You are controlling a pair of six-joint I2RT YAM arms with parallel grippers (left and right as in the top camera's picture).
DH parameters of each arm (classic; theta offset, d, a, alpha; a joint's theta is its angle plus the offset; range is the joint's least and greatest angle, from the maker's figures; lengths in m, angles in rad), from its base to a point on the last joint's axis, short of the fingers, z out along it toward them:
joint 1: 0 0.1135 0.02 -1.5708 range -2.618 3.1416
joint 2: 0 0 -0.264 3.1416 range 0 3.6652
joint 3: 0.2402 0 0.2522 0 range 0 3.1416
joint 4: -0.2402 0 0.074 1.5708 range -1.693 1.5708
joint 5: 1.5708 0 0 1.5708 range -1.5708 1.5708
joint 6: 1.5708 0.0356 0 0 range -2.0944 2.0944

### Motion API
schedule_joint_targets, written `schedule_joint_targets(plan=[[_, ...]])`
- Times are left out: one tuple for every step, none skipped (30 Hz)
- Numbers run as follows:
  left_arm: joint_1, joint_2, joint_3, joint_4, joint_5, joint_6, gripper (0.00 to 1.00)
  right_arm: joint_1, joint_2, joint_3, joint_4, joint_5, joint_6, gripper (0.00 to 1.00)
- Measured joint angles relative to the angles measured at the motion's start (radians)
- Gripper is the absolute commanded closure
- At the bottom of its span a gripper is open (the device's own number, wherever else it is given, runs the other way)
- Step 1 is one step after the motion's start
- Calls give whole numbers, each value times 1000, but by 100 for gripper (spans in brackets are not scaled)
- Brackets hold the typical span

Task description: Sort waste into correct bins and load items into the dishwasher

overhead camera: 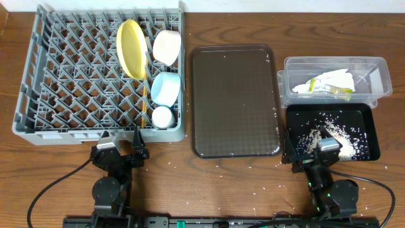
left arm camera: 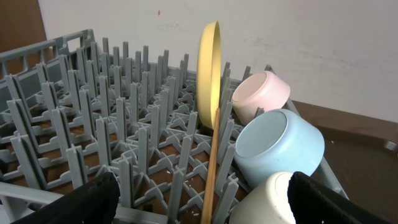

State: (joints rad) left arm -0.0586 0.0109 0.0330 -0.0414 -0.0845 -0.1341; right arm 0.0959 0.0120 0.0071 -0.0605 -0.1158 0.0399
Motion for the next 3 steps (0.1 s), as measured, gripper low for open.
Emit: schedule_joint_targets(plan=[[0,0,0,0,0,0,13,0,0,0,0,0,0,1],[0,0,0,0,0,0,13,0,0,0,0,0,0,1],[0,0,0,0,0,0,13,0,0,0,0,0,0,1]])
